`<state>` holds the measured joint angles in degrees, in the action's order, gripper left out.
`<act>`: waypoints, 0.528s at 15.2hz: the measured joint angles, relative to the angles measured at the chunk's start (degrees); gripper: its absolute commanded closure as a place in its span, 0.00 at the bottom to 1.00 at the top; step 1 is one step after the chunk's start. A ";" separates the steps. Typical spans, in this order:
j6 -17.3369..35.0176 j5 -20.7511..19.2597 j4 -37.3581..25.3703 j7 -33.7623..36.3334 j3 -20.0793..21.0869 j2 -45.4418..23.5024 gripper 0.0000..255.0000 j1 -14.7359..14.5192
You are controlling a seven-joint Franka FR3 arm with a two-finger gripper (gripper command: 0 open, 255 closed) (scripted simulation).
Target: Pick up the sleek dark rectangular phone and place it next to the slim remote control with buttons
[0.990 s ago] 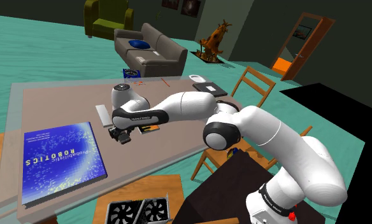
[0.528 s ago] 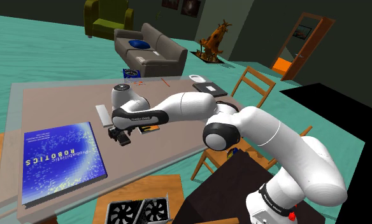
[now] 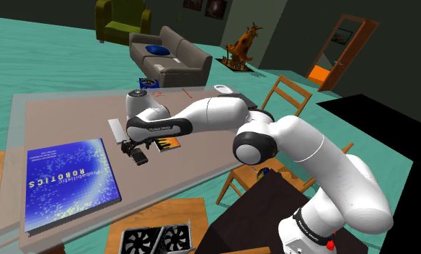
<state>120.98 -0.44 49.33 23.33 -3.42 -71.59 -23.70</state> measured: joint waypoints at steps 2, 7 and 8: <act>-1.02 -0.02 0.68 0.04 -0.02 1.75 0.00 -0.14; -1.22 -0.02 1.31 -0.05 -0.03 2.52 0.00 -0.10; -1.22 -0.02 1.33 -0.05 -0.03 2.54 0.00 -0.10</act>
